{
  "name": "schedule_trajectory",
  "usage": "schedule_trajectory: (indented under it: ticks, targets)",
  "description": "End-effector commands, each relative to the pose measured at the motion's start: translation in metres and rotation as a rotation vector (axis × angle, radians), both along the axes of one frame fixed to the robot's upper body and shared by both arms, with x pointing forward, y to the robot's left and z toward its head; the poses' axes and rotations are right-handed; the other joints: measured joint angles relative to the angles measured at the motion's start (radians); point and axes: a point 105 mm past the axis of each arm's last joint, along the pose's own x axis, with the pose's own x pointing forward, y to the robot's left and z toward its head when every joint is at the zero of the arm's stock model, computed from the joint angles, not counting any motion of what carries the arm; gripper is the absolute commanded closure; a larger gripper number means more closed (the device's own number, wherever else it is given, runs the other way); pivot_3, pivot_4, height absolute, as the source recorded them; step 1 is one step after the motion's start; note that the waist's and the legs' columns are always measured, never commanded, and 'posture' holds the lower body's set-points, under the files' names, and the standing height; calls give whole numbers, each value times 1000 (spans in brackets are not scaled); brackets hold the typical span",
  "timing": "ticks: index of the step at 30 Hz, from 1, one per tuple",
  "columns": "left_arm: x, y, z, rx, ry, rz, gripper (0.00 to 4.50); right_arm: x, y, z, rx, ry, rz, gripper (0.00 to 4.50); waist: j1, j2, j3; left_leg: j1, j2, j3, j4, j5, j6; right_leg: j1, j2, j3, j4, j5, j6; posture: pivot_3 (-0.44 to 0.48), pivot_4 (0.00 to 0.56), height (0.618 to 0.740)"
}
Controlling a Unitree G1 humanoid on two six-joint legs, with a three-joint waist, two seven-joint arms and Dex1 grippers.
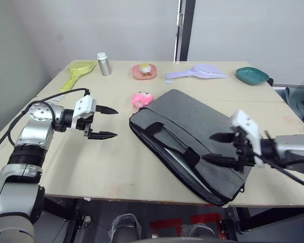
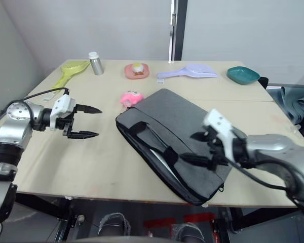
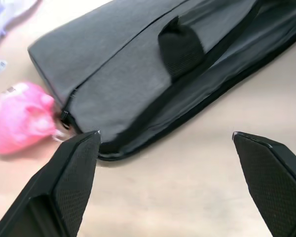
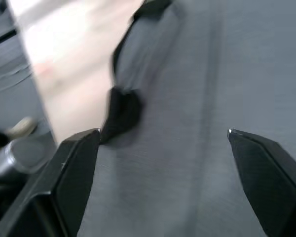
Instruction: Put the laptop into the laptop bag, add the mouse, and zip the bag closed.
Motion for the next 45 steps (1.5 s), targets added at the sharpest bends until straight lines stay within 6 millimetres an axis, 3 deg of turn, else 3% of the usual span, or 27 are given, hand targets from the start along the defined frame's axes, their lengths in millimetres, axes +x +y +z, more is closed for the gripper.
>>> schedule_trajectory:
  ticks: [1, 12, 24, 32, 37, 40, 45]
  targets:
    - [13, -9, -4, 57, -44, -34, 0, -17, -9, 20, 8, -121, -49, 390, 8, 0, 0, 0, 0, 0, 1, 0, 1, 0, 0, 0, 0, 0, 0, 0, 150, 740]
    - [45, -46, -24, 119, -50, 34, 0, -44, -10, 13, 24, -152, -168, 390, 5, -1, 0, 1, 0, 0, 3, 0, 2, 1, -1, 0, 1, 0, 1, 0, 150, 740]
    - [59, -54, -48, 165, -38, 167, 0, -54, -17, 20, 24, -163, -248, 390, 7, -2, 1, 0, -1, -2, 2, 0, 2, 3, -1, -2, -3, 0, 1, 0, 150, 740]
    - [58, -59, -45, 105, 22, 157, 2454, -65, -21, 13, 16, -116, -286, 363, 8, -2, 1, 0, -1, -3, 1, -1, 2, 5, -2, -3, -7, 0, 2, 0, 150, 740]
    - [52, -49, -43, 126, 40, 126, 4415, -70, -21, 4, 14, -78, -299, 363, 9, -2, 1, -1, -2, -3, -4, -1, 3, 5, -2, -4, -12, 1, 3, 0, 150, 740]
    - [43, -41, -44, 148, 85, 71, 4469, -73, -23, -11, 4, -23, -325, 363, 6, -2, 1, -1, -2, -3, -6, -1, 2, 5, -2, -5, -14, 1, 3, 0, 150, 740]
    - [36, -29, -36, 148, 33, 35, 4469, -102, -19, -40, -7, 183, -278, 363, 4, -2, 1, -1, -2, -2, -9, -1, 2, 5, -2, -5, -17, 1, 3, 0, 150, 740]
